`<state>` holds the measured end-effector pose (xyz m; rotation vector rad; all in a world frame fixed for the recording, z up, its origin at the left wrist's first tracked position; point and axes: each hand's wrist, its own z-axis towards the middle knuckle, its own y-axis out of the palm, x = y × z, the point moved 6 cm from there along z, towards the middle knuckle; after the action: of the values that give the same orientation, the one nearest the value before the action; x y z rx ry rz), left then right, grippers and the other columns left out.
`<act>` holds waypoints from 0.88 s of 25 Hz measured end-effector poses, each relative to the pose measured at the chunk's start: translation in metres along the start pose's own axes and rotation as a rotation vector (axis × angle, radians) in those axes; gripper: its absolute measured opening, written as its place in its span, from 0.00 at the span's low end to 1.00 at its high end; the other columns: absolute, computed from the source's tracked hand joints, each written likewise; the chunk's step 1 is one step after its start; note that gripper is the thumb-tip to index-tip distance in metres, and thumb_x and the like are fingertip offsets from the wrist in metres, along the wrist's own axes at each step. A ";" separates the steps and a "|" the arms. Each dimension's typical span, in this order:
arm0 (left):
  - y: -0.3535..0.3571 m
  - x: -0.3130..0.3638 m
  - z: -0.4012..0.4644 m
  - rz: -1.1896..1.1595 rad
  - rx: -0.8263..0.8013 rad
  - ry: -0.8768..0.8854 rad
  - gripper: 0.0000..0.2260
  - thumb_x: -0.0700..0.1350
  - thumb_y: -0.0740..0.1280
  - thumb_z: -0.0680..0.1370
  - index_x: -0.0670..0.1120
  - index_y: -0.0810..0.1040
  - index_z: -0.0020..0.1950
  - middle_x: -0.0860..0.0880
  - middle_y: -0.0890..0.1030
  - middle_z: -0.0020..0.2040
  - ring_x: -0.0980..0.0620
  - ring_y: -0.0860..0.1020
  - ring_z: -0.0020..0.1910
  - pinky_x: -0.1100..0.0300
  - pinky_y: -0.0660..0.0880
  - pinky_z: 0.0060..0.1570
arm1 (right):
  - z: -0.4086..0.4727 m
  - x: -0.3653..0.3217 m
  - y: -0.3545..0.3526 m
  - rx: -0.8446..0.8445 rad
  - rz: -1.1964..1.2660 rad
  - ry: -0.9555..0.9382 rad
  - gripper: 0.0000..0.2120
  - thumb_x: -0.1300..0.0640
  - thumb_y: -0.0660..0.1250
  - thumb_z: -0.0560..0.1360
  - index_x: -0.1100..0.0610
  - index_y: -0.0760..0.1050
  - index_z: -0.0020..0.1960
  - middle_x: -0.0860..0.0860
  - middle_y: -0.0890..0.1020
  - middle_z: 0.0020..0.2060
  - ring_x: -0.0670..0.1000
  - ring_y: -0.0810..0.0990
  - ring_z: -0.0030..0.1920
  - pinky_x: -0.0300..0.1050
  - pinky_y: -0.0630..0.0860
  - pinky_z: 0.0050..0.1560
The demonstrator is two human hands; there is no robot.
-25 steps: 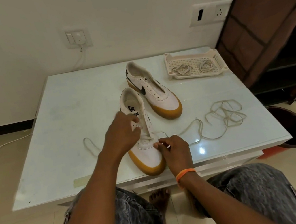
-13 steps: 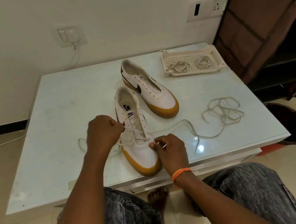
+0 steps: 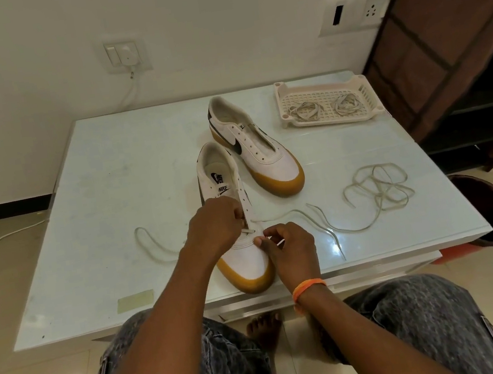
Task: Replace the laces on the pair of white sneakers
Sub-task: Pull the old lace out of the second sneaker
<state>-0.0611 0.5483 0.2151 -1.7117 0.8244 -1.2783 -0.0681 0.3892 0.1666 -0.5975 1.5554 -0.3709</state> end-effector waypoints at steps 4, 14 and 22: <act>-0.032 -0.021 0.002 -0.175 0.101 -0.091 0.05 0.43 0.73 0.72 0.51 0.83 0.37 0.54 0.83 0.41 0.56 0.79 0.42 0.65 0.70 0.40 | 0.001 0.001 0.001 -0.002 0.014 -0.006 0.11 0.47 0.73 0.72 0.52 0.81 0.50 0.47 0.80 0.44 0.44 0.78 0.43 0.45 0.79 0.49; -0.036 -0.022 -0.003 -0.164 0.157 -0.062 0.10 0.41 0.68 0.74 0.51 0.77 0.55 0.51 0.78 0.41 0.52 0.76 0.39 0.59 0.72 0.40 | 0.001 0.001 0.002 -0.003 0.018 0.010 0.11 0.47 0.73 0.72 0.52 0.80 0.49 0.47 0.80 0.44 0.45 0.78 0.43 0.43 0.78 0.49; -0.020 -0.010 0.004 -0.145 0.003 -0.078 0.02 0.44 0.73 0.73 0.48 0.85 0.45 0.52 0.83 0.46 0.54 0.79 0.45 0.61 0.74 0.45 | 0.002 0.001 0.002 -0.010 0.014 0.017 0.12 0.48 0.73 0.72 0.53 0.80 0.50 0.48 0.80 0.45 0.45 0.78 0.44 0.42 0.78 0.49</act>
<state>-0.0599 0.5670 0.2279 -1.8345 0.6631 -1.2982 -0.0668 0.3902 0.1646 -0.5925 1.5776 -0.3584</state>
